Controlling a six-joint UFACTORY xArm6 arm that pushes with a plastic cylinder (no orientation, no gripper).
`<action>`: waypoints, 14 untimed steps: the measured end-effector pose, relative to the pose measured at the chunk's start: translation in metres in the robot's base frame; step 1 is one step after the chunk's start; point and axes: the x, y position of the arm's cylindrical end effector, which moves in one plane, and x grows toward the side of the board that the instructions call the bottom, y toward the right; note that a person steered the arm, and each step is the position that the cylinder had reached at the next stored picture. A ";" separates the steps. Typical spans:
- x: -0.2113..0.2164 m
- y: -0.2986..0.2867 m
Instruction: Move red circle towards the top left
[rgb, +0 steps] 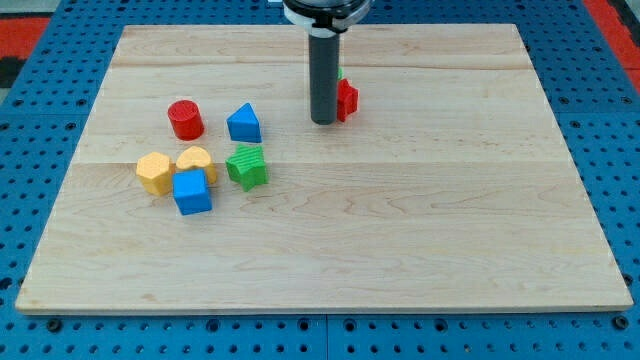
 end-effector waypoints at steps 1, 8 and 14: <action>-0.012 -0.005; 0.042 -0.112; -0.032 -0.217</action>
